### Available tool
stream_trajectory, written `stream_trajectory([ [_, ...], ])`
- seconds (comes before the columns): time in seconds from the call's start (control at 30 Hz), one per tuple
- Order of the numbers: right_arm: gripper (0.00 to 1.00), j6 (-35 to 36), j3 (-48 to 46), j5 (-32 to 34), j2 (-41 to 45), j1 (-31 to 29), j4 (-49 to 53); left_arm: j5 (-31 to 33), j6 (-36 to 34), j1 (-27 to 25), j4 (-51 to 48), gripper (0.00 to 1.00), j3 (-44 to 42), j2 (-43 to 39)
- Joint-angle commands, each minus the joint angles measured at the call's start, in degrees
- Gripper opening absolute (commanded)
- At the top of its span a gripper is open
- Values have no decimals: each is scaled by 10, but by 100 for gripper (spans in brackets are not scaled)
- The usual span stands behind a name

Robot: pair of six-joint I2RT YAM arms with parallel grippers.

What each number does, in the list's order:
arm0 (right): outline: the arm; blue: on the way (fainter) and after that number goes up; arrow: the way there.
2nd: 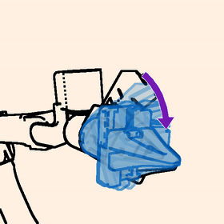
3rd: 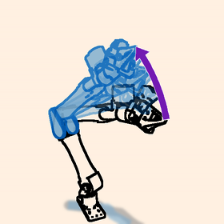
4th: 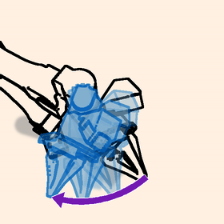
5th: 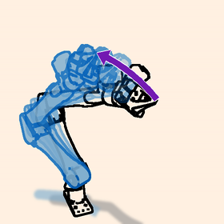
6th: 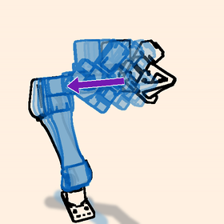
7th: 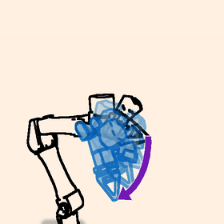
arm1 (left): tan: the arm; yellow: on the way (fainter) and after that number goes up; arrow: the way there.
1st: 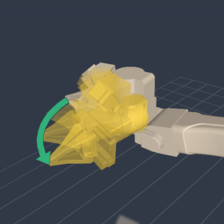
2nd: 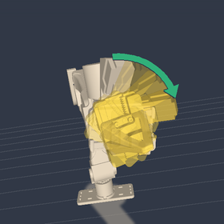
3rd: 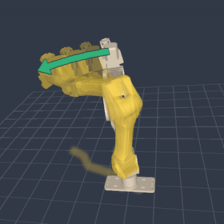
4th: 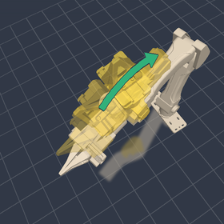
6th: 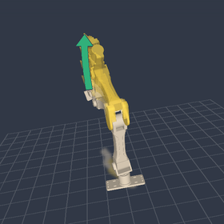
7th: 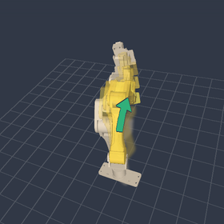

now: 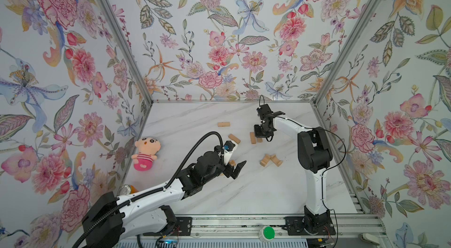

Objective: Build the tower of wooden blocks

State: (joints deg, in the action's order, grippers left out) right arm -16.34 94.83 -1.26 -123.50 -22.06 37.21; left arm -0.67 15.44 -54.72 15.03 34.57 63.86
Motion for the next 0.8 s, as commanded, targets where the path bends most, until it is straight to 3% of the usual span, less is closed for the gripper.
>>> stream_trajectory([
  [0.0,29,-8,16,-7,-11,3,-1,14,-14,-6,1,99,2,-10],
  [0.77,43,-8,20,6,4,3,6,25,-31,-5,9,99,-12,-29],
])
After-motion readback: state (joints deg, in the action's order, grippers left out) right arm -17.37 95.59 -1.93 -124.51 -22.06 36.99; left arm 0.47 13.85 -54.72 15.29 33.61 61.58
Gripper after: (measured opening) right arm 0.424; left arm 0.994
